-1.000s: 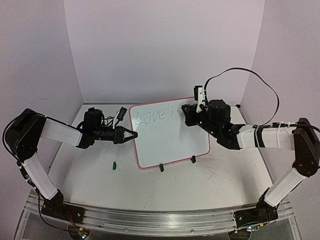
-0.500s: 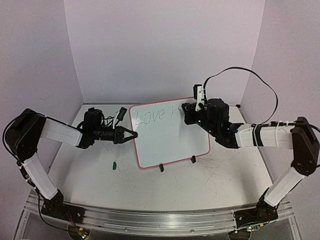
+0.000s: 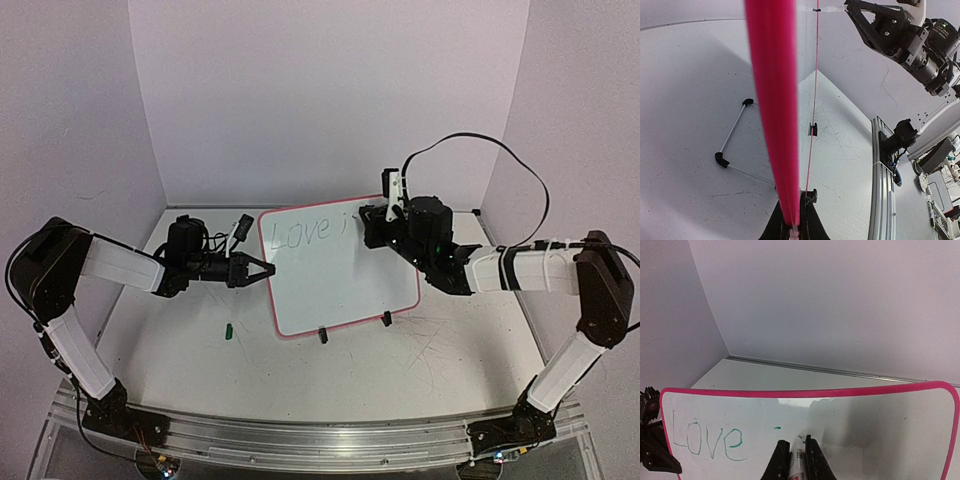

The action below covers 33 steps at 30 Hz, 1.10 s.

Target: Write a sentence on the whiteboard

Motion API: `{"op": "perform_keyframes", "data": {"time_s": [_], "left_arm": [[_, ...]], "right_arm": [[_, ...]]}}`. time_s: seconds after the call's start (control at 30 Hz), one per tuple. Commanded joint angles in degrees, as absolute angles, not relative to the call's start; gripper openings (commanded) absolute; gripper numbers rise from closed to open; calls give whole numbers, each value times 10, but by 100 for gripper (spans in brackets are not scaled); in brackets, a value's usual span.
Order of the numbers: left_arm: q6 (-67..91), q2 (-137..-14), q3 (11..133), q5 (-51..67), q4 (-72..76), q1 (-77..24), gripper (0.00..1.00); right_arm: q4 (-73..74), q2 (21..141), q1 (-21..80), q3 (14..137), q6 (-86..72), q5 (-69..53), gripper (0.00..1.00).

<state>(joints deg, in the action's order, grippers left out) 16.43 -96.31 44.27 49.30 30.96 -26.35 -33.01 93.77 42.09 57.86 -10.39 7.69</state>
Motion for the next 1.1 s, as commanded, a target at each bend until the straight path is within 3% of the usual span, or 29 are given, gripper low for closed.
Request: {"op": "perform_keyframes", "data": {"time_s": [0.0,1.07], "left_arm": [[126,-954,458,439,300,-260,0],[129,-961,465,445,299,-260,0]], "right_arm": [[-329,950,420,600,-100,64,0],[-301,910,422,545,-100,103,0]]}}
